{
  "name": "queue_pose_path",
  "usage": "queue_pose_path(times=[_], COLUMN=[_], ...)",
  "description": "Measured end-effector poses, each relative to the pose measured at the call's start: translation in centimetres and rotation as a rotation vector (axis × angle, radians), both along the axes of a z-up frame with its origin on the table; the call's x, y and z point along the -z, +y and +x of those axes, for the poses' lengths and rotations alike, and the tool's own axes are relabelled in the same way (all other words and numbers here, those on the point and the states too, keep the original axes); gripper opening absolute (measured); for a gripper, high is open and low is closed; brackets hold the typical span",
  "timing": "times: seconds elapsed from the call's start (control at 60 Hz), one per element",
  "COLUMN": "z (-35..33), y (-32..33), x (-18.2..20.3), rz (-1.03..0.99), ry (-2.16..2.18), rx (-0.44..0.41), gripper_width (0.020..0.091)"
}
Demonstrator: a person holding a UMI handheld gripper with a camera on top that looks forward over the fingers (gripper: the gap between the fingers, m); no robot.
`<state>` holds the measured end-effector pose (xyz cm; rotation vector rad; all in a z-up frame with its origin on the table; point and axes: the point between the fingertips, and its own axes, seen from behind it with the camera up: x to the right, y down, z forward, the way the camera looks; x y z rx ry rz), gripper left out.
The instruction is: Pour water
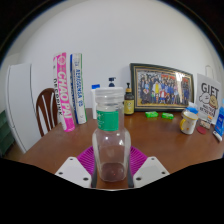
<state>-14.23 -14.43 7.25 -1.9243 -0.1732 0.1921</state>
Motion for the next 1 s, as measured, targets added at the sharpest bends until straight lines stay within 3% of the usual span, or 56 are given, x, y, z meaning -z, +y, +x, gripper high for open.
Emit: queue_pose_path(times=[0.25,0.55,0.717,1.0], z=[1.4,7.9,15.0,23.2], y=[3.8,13.7,18.8,23.8], x=[-8.5,-19.0,-19.1,-13.5], rz=[0.037,-0.011,-0.069,-0.184], ry=[0.174,0.968,1.423,2.014], rx=[0.051,0.103,0.19,0.333], gripper_width=[0.0413,0.0413,0.0413,0.0412])
